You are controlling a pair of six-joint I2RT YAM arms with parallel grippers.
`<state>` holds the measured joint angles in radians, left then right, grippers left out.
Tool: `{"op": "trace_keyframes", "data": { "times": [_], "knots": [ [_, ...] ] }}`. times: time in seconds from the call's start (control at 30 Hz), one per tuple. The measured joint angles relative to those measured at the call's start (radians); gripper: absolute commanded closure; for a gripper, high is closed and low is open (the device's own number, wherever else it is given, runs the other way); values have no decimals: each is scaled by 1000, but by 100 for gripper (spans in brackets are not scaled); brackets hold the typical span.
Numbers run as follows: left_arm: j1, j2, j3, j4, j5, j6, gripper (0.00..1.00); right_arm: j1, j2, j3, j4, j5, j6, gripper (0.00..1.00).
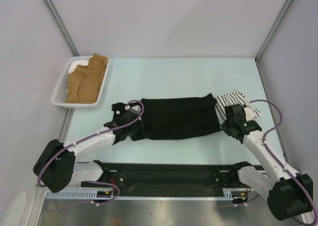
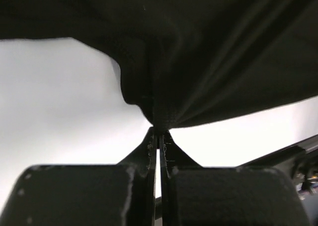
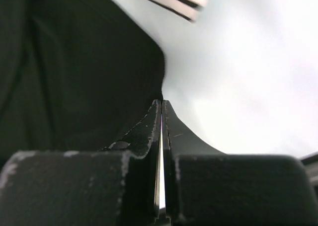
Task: Fold and stack the tank tops
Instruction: Fold the tank top
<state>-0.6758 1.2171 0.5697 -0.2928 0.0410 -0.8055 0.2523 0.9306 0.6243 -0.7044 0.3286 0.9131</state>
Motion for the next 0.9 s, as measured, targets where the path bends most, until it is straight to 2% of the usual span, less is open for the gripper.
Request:
{"op": "trace_keyframes", "data": {
  "times": [0.17,0.5,0.73,0.9],
  "knots": [
    [89,79,81,-8,93,50,100,0,125,83,68,4,-35,100],
    [198,222,269,-19,230,105,100,-23,369,239,166,7,-69,100],
    [299,291,301,-28,281,127,100,-56,487,325,201,8,-77,100],
    [330,322,304,-32,298,136,100,-66,550,354,230,8,-77,100]
  ]
}}
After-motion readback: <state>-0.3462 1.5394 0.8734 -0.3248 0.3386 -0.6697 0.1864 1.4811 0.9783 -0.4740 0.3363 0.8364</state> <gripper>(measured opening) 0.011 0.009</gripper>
